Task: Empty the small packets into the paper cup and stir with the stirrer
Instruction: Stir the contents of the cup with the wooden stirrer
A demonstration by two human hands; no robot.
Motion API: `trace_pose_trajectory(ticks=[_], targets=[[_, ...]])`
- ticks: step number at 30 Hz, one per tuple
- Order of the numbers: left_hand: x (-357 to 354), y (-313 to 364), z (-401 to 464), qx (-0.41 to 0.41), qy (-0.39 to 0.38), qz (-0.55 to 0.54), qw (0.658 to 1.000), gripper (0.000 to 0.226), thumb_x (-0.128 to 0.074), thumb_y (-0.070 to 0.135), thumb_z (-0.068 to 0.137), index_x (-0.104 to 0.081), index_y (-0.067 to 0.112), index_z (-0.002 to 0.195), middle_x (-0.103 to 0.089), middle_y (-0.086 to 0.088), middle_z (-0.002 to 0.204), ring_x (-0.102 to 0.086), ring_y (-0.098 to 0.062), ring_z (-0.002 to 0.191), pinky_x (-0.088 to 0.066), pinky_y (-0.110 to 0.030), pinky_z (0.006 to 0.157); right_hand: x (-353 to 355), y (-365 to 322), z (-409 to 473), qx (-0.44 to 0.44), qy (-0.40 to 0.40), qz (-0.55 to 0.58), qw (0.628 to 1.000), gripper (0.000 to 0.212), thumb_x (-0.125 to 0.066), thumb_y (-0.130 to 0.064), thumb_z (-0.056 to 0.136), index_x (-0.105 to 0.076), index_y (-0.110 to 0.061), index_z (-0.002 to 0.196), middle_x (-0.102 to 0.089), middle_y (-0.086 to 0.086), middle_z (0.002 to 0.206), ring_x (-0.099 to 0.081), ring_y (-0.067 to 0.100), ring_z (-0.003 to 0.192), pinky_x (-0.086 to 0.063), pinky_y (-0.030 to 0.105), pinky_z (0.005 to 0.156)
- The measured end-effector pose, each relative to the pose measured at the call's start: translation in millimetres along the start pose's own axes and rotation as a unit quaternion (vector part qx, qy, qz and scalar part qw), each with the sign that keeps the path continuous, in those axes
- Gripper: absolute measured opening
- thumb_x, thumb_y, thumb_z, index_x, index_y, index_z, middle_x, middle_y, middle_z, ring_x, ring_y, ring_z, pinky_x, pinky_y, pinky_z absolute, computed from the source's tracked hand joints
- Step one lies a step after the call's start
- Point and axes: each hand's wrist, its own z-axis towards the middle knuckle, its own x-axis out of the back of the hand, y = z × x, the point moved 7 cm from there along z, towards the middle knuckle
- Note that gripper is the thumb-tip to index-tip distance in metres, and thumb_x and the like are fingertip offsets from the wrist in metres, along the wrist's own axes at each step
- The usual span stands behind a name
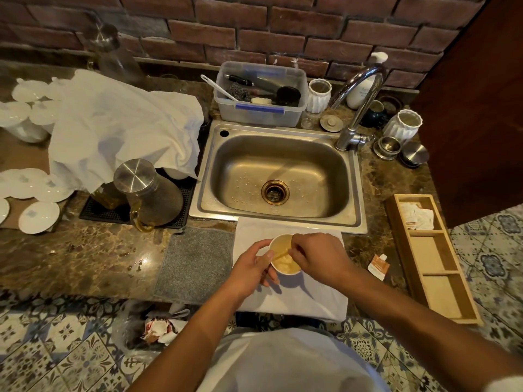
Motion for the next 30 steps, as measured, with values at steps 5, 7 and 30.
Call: trace_pose_trajectory(ticks=[5,7,30], targets=[[-0.8,3.0,-2.8,0.001,0.000,0.000,1.000,0.022,-0.049,0.027,0.105,-0.055,0.043,0.118,-0.071,-0.011,0.067,-0.071,-0.029,0.065,-0.046,-0.042,0.067,1.2,-5.1,-1.9,0.004,0.000,-0.052,0.999,0.028,-0.047,-0.042,0.104,-0.066,-0.023,0.109,-0.075,0.003,0.097,-0.069,0.028,0.084,-0.045,0.031,0.064],[-0.3,2.7,-2.2,0.000,0.000,0.002,1.000,0.022,-0.049,0.027,0.105,-0.055,0.042,0.120,-0.071,-0.010,0.066,-0.072,-0.030,0.065,-0.047,-0.041,0.065,0.1,-8.7,-3.5,0.018,-0.018,-0.071,0.997,0.026,-0.049,-0.041,0.103,-0.068,-0.023,0.107,-0.075,0.005,0.096,-0.069,0.029,0.082,-0.052,0.033,0.067],[10.6,-6.3,5.1,-0.002,0.032,0.003,0.999,0.028,-0.051,0.030,0.104,-0.056,0.025,0.132,-0.070,-0.015,0.069,-0.067,-0.028,0.067,-0.048,-0.039,0.062,29.8,43.6,-19.2,-0.154,0.022,0.172,0.973,0.021,-0.067,-0.034,0.090,-0.067,-0.020,0.074,-0.067,-0.003,0.068,-0.063,0.020,0.069,-0.054,0.039,0.063]])
